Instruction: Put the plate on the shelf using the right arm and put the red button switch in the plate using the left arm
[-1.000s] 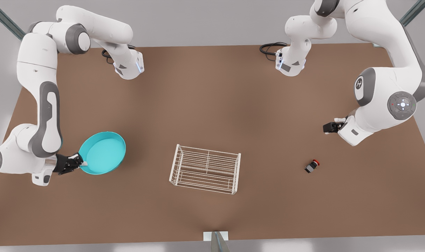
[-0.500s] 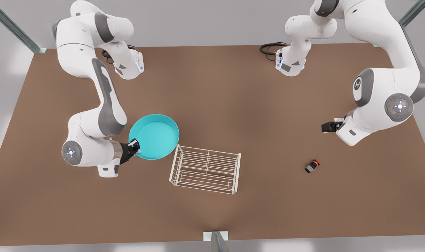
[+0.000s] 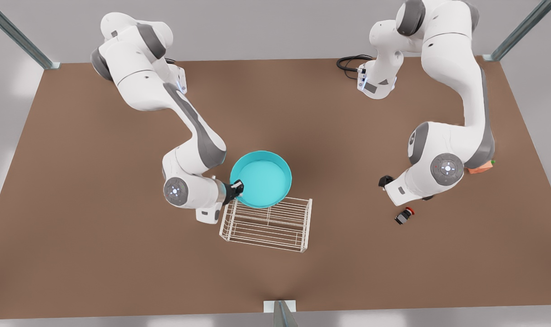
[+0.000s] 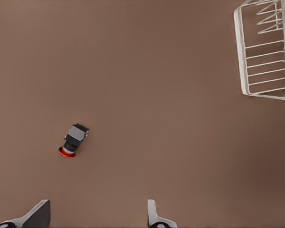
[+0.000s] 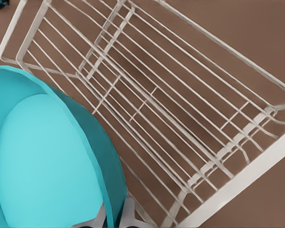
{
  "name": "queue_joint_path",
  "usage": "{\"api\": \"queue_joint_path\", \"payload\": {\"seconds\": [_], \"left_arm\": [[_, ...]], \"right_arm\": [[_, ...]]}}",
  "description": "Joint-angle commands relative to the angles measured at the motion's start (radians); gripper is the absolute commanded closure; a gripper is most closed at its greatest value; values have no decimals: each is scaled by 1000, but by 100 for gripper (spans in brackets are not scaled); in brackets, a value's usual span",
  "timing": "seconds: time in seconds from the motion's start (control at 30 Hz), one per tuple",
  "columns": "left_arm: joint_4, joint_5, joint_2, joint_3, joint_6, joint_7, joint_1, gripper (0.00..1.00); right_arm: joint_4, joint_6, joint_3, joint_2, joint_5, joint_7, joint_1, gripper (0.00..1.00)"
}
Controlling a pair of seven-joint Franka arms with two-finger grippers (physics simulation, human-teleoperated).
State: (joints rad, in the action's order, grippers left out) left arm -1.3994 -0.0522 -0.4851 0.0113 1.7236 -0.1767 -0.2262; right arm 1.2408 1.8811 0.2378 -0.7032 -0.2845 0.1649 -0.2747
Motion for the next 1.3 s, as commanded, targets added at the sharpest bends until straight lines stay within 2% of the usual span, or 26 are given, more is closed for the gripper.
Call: {"api": "queue_joint_path", "payload": {"seconds": [0.0,0.07,0.13,0.17,0.27,0.43,0.47,0.5,0.53,0.57,0.67,0.7,0.77,0.8,0.87,0.9,0.93,1.0,1.03,1.07,1.1,1.17,1.27], "left_arm": [[51,-5,-96,1,192,-630,-1,0],[65,-5,-141,10,254,-754,28,0],[30,-3,-153,10,286,-885,74,0],[-15,0,-153,10,369,-983,114,0],[-18,32,-211,7,415,-1087,153,0],[-49,60,-231,6,419,-1224,208,0],[-76,60,-227,6,448,-1288,217,0],[-76,60,-230,6,467,-1325,232,0],[-79,60,-230,6,468,-1342,238,0],[-105,64,-220,3,468,-1333,234,0],[-237,124,-158,-7,520,-1224,211,0],[-297,124,-145,-7,591,-1187,199,0],[-297,123,-150,-4,600,-1182,203,0],[-296,123,-153,-1,600,-1182,203,0],[-293,117,-167,7,642,-1172,209,0],[-293,117,-173,7,645,-1153,212,0],[-294,117,-176,9,645,-1124,217,0],[-299,117,-176,9,645,-1049,217,0],[-299,117,-179,9,645,-1035,219,0],[-299,118,-190,9,654,-1034,222,0],[-299,117,-202,9,660,-1035,222,0],[-299,118,-210,9,674,-1035,229,0],[-299,123,-231,7,688,-1035,235,0]], "right_arm": [[-21,84,-8,-8,5,-401,0,79],[-50,133,-8,-28,5,-420,0,79],[-73,162,-5,-44,5,-430,-1,79],[-75,171,-5,-48,5,-430,-1,79],[-72,204,-2,-64,8,-433,-9,78],[-61,205,-5,-81,25,-433,-17,76],[-61,204,-5,-84,27,-433,-18,71],[-61,205,-6,-84,25,-433,-17,49],[-61,205,-6,-84,25,-435,-17,16],[-61,205,-6,-84,24,-433,-17,0],[-67,156,-20,-16,21,-433,-12,0],[-70,73,-64,54,24,-426,-12,0],[-70,-54,-160,168,28,-381,-8,0],[-70,-164,-227,211,62,-366,8,0],[-58,-302,-232,278,370,-202,25,0],[-52,-347,-252,277,343,-98,141,0],[-21,-350,-250,289,266,10,238,0],[162,-235,-252,375,291,48,265,0],[454,-27,-255,534,298,47,276,0],[531,-20,-250,584,332,22,273,0],[532,-39,-249,582,338,-123,269,0],[594,1,-239,607,328,-140,252,0],[563,0,-229,597,337,-177,239,0]]}}
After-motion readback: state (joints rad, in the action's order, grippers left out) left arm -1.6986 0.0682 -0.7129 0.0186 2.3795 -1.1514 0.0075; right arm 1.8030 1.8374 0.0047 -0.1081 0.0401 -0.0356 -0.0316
